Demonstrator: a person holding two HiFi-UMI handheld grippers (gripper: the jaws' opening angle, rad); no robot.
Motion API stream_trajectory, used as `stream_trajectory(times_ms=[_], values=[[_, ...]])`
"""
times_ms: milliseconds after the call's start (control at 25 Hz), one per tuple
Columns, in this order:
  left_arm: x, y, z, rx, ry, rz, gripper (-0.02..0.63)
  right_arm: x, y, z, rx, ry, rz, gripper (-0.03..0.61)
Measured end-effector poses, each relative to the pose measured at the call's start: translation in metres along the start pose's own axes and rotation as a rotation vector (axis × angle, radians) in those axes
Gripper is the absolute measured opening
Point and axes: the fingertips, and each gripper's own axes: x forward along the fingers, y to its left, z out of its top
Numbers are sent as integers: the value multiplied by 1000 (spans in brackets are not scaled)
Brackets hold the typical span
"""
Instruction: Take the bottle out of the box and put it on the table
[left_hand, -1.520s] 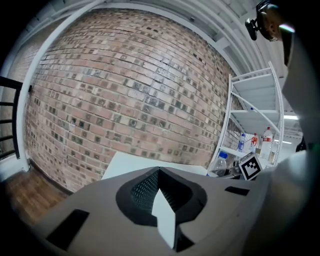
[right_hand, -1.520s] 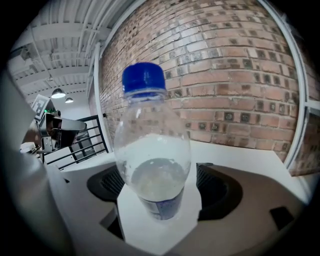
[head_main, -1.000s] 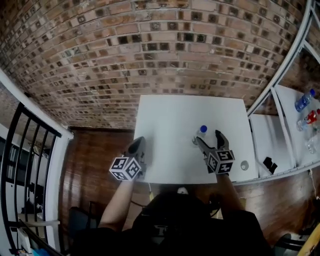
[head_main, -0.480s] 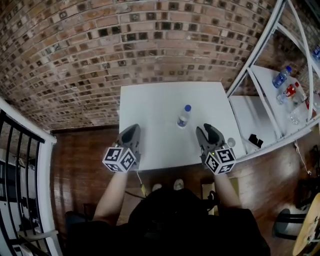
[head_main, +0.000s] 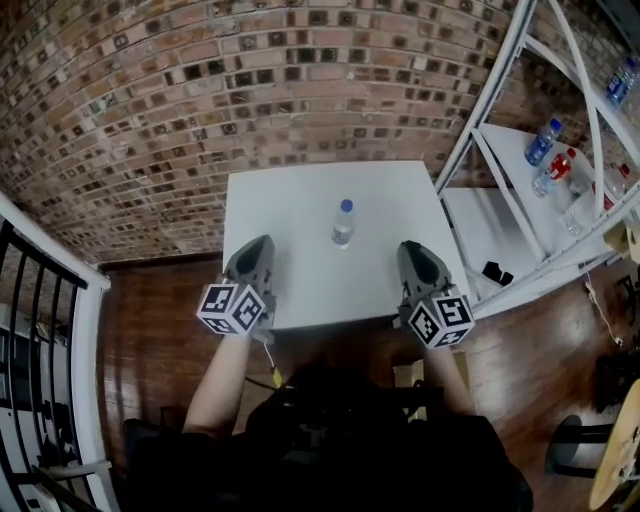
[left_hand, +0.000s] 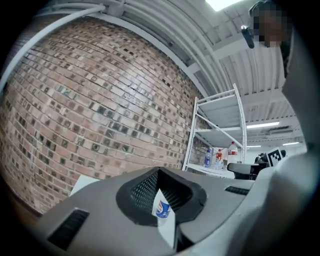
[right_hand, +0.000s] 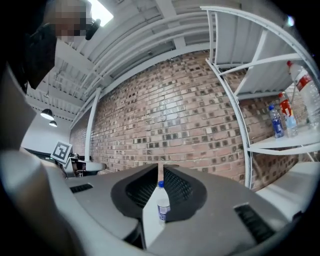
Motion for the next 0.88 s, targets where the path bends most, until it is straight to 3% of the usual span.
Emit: stream_trajectory(times_ms=[200,400,680,880], values=[[1,-61,-2,40,-8,-63,2,-41,-18,22,-7,-26,9,3],[-15,-115,-19,130,45,-114,2,-66,-28,13,9,2,28,2],[-26,-129,-15,124,23,-74,2,-54,-1,1,50,24,140,0],[-38,-122,-7,142,7,-42,2,-56,0,-7,62,31,161,0]])
